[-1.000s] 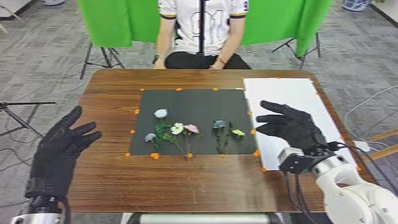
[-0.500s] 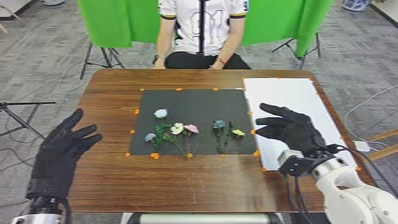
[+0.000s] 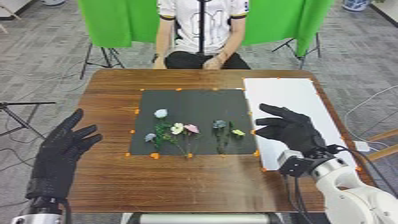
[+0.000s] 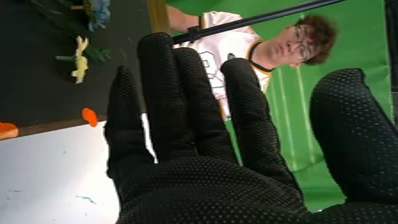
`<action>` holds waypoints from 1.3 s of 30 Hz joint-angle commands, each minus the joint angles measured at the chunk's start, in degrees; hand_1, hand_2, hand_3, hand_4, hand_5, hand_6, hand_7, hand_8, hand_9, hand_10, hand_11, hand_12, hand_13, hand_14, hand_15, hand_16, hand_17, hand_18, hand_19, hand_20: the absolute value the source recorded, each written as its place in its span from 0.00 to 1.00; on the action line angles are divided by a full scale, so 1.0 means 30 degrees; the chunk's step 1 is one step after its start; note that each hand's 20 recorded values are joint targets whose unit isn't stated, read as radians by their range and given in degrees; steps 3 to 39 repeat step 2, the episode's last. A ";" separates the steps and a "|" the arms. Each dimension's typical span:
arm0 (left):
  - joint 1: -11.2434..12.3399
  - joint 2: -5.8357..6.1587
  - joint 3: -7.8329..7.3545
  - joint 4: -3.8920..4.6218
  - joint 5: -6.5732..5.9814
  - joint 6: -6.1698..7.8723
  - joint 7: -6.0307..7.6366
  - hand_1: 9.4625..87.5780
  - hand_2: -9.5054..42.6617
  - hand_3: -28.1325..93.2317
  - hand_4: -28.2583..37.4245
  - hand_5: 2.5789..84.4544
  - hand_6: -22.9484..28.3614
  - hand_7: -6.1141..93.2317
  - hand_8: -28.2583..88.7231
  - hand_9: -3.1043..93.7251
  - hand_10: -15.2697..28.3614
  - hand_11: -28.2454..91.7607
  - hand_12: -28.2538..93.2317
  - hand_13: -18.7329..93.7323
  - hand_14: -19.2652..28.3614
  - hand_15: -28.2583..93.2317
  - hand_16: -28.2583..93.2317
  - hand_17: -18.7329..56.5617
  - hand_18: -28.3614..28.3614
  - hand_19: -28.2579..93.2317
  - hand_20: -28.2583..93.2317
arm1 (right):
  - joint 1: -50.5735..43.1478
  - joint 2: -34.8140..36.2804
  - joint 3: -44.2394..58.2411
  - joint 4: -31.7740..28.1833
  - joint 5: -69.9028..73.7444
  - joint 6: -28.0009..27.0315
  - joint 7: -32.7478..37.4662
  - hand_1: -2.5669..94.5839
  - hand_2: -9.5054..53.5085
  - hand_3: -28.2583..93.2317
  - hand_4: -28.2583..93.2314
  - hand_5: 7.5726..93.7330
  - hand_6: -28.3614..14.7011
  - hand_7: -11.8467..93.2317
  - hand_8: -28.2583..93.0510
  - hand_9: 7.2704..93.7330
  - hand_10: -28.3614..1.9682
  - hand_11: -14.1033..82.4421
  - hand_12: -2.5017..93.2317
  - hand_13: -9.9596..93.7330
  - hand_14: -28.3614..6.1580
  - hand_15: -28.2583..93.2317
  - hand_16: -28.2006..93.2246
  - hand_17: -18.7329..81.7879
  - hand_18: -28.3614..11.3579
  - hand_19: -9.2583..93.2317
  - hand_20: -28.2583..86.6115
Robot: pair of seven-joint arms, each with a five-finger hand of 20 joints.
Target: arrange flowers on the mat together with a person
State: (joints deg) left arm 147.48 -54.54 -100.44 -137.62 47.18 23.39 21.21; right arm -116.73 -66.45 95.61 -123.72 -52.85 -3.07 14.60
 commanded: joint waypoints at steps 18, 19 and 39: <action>0.0210 -0.0238 0.0082 -0.0142 0.0134 0.0157 -0.0275 0.11 0.28 0.87 0.00 0.33 0.53 0.22 0.15 0.37 0.79 0.45 0.33 0.38 0.97 0.68 0.16 0.13 0.91 0.63 0.42 | -0.0046 -0.0205 0.0011 -0.0146 0.0088 -0.0155 0.0347 0.24 0.28 0.88 0.04 0.49 0.59 0.23 0.15 0.53 0.27 0.35 0.18 0.52 0.24 0.70 0.30 0.27 0.10 0.67 0.36; 0.0210 -0.0238 0.0082 -0.0142 0.0134 0.0157 -0.0275 0.11 0.28 0.87 0.00 0.33 0.53 0.22 0.15 0.37 0.79 0.45 0.33 0.38 0.97 0.68 0.16 0.13 0.91 0.63 0.42 | -0.0046 -0.0205 0.0011 -0.0146 0.0088 -0.0155 0.0347 0.24 0.28 0.88 0.04 0.49 0.59 0.23 0.15 0.53 0.27 0.35 0.18 0.52 0.24 0.70 0.30 0.27 0.10 0.67 0.36; 0.0210 -0.0238 0.0082 -0.0142 0.0134 0.0157 -0.0275 0.11 0.28 0.87 0.00 0.33 0.53 0.22 0.15 0.37 0.79 0.45 0.33 0.38 0.97 0.68 0.16 0.13 0.91 0.63 0.42 | -0.0046 -0.0205 0.0011 -0.0146 0.0088 -0.0155 0.0347 0.24 0.28 0.88 0.04 0.49 0.59 0.23 0.15 0.53 0.27 0.35 0.18 0.52 0.24 0.70 0.30 0.27 0.10 0.67 0.36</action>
